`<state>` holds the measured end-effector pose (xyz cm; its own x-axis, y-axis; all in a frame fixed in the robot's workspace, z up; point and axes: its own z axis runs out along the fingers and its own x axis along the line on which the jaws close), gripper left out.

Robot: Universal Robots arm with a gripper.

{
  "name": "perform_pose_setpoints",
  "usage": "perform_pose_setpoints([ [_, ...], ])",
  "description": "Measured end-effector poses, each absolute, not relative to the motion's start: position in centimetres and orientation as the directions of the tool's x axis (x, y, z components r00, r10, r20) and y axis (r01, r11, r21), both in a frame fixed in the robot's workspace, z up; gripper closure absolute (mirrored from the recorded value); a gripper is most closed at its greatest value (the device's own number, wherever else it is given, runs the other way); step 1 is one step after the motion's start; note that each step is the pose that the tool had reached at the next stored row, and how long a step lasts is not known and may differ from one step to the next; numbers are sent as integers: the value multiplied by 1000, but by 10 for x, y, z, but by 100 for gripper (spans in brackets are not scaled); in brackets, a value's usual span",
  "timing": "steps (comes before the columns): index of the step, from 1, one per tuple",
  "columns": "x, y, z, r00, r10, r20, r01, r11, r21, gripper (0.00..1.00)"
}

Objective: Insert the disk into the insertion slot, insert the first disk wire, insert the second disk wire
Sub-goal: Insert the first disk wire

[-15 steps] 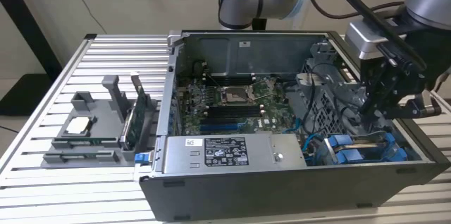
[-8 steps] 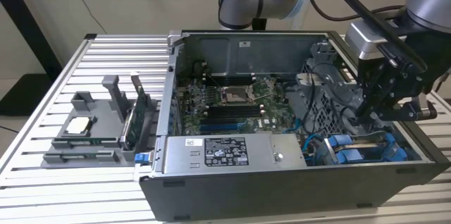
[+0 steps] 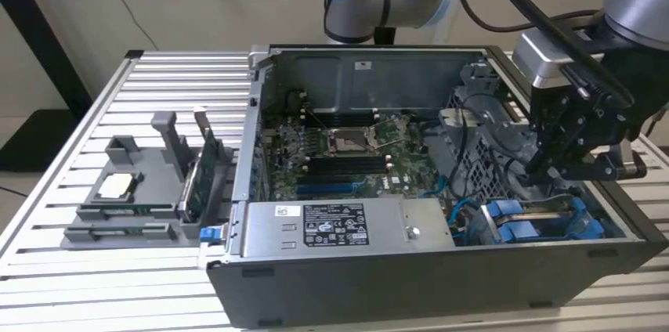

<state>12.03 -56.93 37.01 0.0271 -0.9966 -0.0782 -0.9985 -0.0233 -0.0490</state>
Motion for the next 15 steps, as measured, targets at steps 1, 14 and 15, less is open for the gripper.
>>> perform_pose_setpoints([
  [1, 120, -569, 370, 26, -997, -78, -999, -22, -49, 81],
  [14, 127, -571, 366, 18, -997, -78, -999, -15, -43, 81],
  [15, 129, -571, 366, 18, -997, -78, -999, -15, -42, 81],
])
